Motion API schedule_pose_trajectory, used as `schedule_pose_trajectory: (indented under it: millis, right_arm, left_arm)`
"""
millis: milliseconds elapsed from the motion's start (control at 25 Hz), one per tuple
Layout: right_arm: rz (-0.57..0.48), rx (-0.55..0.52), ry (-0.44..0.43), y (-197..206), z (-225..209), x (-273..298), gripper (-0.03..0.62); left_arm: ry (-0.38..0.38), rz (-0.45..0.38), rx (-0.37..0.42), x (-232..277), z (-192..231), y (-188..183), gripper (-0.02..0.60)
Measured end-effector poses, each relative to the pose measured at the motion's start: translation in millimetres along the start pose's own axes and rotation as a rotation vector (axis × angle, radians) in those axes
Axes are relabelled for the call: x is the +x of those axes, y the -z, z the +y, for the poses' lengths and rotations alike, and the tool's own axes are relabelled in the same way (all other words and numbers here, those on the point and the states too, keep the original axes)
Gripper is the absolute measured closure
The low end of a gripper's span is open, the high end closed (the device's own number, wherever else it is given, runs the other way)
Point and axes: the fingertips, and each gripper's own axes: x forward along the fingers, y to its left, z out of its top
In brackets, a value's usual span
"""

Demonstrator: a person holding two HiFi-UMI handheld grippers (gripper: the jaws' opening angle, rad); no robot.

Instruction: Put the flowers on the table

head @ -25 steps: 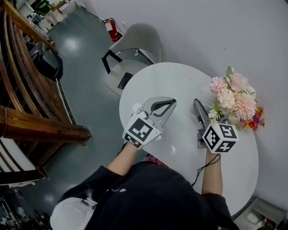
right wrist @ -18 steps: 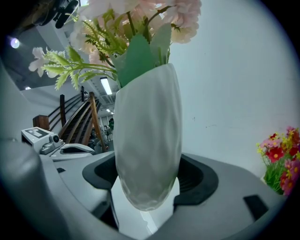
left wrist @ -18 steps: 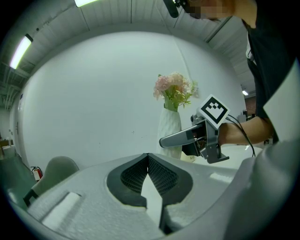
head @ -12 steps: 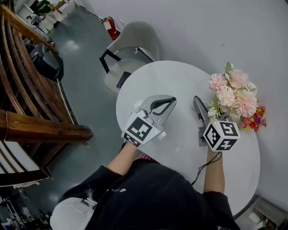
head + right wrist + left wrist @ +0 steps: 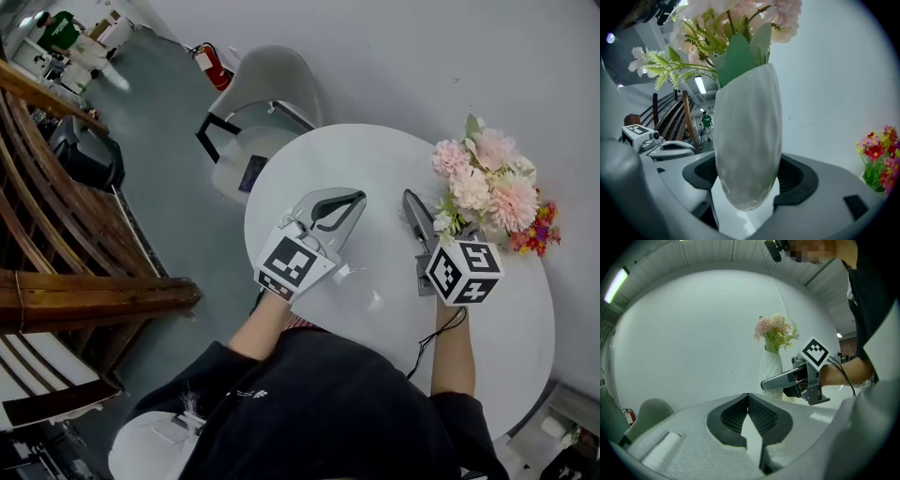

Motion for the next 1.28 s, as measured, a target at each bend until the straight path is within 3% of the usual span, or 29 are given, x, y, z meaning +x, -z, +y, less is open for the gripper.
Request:
schedule_pose_trajectory:
  millis: [680,1280]
  right_arm:
    - [-0.004,-0.007,0.060,-11,-2,44,0.227]
    - [0.019,-0.036,0.123,-12,-33,90,0.227]
  left_arm:
    - [0.050,0.000,-0.007,13,37,7,0.577]
    - [0.087,0.005,-0.029,46,65,16,0.577]
